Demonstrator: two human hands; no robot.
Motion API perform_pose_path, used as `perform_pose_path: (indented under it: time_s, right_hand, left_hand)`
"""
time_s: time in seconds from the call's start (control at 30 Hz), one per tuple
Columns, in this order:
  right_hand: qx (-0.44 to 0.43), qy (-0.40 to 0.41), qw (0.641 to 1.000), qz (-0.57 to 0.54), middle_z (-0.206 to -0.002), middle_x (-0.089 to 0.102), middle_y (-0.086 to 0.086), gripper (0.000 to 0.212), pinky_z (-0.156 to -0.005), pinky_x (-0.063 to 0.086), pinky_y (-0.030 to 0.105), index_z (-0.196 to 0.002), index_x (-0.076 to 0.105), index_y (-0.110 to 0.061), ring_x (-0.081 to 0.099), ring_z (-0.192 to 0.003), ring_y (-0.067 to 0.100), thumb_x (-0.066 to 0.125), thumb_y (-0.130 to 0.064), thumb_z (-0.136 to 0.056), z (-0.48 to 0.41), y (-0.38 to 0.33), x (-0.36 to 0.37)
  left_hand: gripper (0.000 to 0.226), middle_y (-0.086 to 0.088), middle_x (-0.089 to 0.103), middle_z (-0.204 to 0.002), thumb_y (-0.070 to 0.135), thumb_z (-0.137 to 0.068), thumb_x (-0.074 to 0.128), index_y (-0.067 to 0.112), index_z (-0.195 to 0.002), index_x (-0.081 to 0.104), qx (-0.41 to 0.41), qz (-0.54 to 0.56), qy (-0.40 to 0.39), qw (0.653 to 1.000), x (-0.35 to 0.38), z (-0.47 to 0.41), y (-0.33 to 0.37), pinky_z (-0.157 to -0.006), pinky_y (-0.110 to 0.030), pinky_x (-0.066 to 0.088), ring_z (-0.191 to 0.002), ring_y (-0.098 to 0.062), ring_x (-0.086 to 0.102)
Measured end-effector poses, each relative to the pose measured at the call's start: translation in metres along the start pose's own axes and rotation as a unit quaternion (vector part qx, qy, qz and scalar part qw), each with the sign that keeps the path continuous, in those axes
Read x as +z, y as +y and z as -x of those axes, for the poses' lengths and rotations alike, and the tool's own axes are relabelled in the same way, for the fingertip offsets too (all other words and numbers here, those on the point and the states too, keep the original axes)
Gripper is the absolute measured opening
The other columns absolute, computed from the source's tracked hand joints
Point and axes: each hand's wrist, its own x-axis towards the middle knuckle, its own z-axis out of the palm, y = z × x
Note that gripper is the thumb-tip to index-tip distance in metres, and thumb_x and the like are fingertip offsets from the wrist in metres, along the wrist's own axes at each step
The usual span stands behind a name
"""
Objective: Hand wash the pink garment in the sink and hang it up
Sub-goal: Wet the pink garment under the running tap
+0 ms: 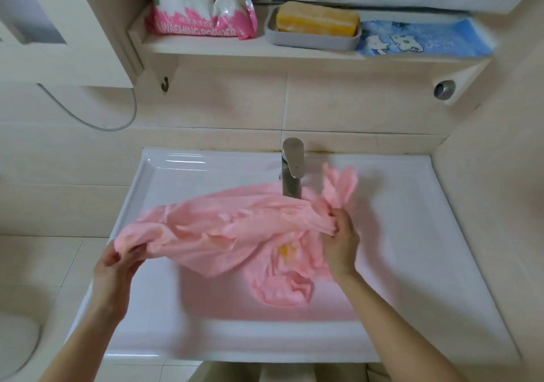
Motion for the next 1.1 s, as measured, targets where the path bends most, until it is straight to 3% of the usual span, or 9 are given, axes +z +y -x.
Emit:
perform_pose_path:
  time_s: [0.1,0.2,0.27,0.37,0.47,0.67,0.83,0.93,1.1]
  right_hand:
    - [0.024,-0.22,0.961,0.166,-0.129,0.054,0.008,0.054,-0.077,0.045,0.032,-0.136,0.048,-0.012,0.057,-0.106,0.027,0.057,-0.001,-0.084,0.018,0.031,-0.022]
    - [0.106,-0.562,0.747,0.34,-0.121,0.058,-0.005,0.035,-0.082,0.044,0.025,-0.119,0.059,-0.044,0.055,-0.118,0.024,0.06,-0.025,-0.089,0.028,0.058,-0.034]
    - [0.104,-0.484,0.805,0.326,-0.096,0.065,-0.009,0.026,-0.07,0.038,0.021,-0.093,0.065,-0.046,0.063,-0.107,0.022,0.049,-0.026,-0.092,0.02,0.052,-0.037]
    - [0.078,-0.23,0.943,0.227,-0.096,0.069,-0.005,0.025,-0.064,0.042,0.026,-0.101,0.067,-0.029,0.066,-0.091,0.022,0.049,-0.015,-0.091,-0.009,0.02,-0.036]
    - [0.045,-0.16,0.985,0.036,-0.089,0.069,-0.005,0.021,-0.07,0.051,0.033,-0.102,0.065,-0.025,0.066,-0.073,0.017,0.057,-0.012,-0.088,-0.047,-0.039,-0.027]
    - [0.04,-0.068,0.995,-0.06,-0.091,0.065,-0.009,0.005,-0.074,0.052,0.04,-0.092,0.059,-0.026,0.062,-0.08,0.016,0.058,-0.022,-0.09,-0.063,-0.09,0.017]
    - [-0.104,-0.054,0.993,0.031,-0.136,0.046,0.002,0.055,-0.097,0.036,0.033,-0.133,0.05,-0.019,0.042,-0.121,0.021,0.069,-0.031,-0.083,-0.063,-0.072,0.031]
    - [-0.229,-0.123,0.943,0.209,-0.134,0.051,0.003,0.052,-0.095,0.031,0.039,-0.123,0.061,-0.026,0.046,-0.117,0.03,0.075,-0.032,-0.073,-0.096,-0.07,0.034]
    - [-0.417,-0.054,0.859,0.294,-0.107,0.067,-0.004,0.035,-0.09,0.035,0.037,-0.095,0.071,-0.025,0.057,-0.092,0.024,0.07,-0.039,-0.064,-0.16,-0.094,0.023]
  left_hand:
    - [0.038,-0.013,0.066,-0.088,0.024,-0.065,0.073,0.006,-0.096,0.062,-0.007,-0.161,0.035,0.986,0.005,-0.001,-0.012,-0.074,-0.037,0.05,-0.078,-0.024,0.06]
    - [0.032,-0.014,0.064,-0.077,0.028,-0.056,0.075,0.012,-0.08,0.061,-0.018,-0.321,0.024,0.947,0.001,-0.002,-0.025,-0.057,-0.026,0.039,-0.068,-0.031,0.057]
    - [0.028,-0.018,0.065,-0.089,0.015,-0.066,0.079,0.007,-0.089,0.066,0.011,-0.398,0.022,0.917,-0.001,-0.005,-0.033,-0.062,-0.03,0.041,-0.077,-0.036,0.061]
    - [0.033,-0.015,0.064,-0.097,0.024,-0.072,0.07,0.004,-0.098,0.067,0.052,-0.458,0.051,0.886,-0.002,-0.005,-0.035,-0.067,-0.038,0.04,-0.087,-0.038,0.059]
    - [0.048,-0.01,0.066,-0.092,0.042,-0.063,0.059,0.009,-0.096,0.067,0.057,-0.432,0.068,0.897,0.002,-0.001,-0.029,-0.071,-0.041,0.043,-0.09,-0.035,0.057]
    - [0.046,-0.009,0.061,-0.068,0.048,-0.068,0.053,0.003,-0.078,0.057,0.006,-0.287,0.126,0.95,0.027,-0.006,0.0,-0.055,-0.032,0.034,-0.065,-0.025,0.052]
    - [0.027,-0.009,0.061,-0.067,0.029,-0.082,0.061,0.004,-0.072,0.056,-0.029,-0.213,0.136,0.967,0.026,-0.021,0.01,-0.061,-0.033,0.04,-0.069,-0.027,0.054]
    - [0.028,-0.006,0.054,-0.064,0.027,-0.081,0.065,0.004,-0.073,0.052,-0.025,-0.237,0.11,0.965,0.027,-0.018,0.011,-0.056,-0.031,0.036,-0.065,-0.025,0.049]
    - [0.038,-0.009,0.059,-0.066,0.041,-0.069,0.061,0.004,-0.073,0.052,-0.012,-0.272,0.06,0.96,0.021,0.0,0.007,-0.058,-0.034,0.037,-0.066,-0.024,0.052]
